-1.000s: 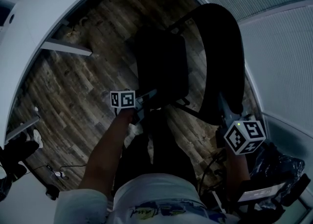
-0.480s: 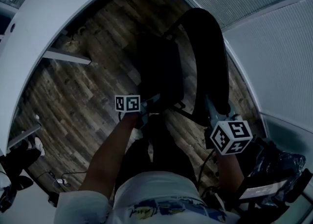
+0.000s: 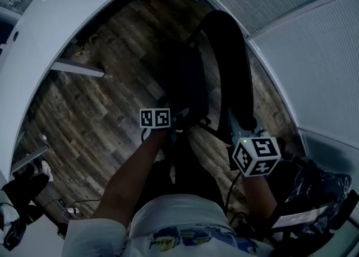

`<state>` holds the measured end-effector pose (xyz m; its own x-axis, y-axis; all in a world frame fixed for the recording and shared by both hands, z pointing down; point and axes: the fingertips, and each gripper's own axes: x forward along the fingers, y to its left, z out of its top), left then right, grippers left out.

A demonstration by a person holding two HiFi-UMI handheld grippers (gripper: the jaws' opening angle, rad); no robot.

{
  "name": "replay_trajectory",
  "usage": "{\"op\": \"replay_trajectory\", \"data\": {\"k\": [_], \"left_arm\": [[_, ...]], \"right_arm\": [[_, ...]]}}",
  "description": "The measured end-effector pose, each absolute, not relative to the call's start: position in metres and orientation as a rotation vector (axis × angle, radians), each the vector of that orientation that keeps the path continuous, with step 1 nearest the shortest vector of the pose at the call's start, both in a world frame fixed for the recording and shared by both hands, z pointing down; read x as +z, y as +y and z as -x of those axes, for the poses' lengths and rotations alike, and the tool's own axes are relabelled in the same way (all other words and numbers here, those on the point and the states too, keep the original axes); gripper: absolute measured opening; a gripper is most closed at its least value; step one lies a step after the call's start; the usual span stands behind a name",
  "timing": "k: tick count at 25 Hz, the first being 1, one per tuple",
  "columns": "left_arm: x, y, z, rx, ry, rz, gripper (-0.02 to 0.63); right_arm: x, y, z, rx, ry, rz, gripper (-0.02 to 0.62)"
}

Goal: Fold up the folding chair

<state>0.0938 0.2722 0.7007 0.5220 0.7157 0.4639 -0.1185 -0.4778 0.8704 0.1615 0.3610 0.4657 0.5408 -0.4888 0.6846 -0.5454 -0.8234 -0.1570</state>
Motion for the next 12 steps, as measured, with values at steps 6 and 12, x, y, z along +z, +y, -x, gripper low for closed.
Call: {"op": "replay_trajectory", "data": {"k": [6, 12], "left_arm": [[0.694, 0.289, -0.101, 1.142, 0.466, -1.821, 0.132], [0.689, 0.301, -0.107, 1.199, 0.432, -1.836, 0.132]], "right_arm": [[0.463, 0.354, -0.156, 1.15, -0.892, -2.685, 0.084], [0.458, 0.346, -0.152, 1.146, -0.888, -2.695, 0.089]]}}
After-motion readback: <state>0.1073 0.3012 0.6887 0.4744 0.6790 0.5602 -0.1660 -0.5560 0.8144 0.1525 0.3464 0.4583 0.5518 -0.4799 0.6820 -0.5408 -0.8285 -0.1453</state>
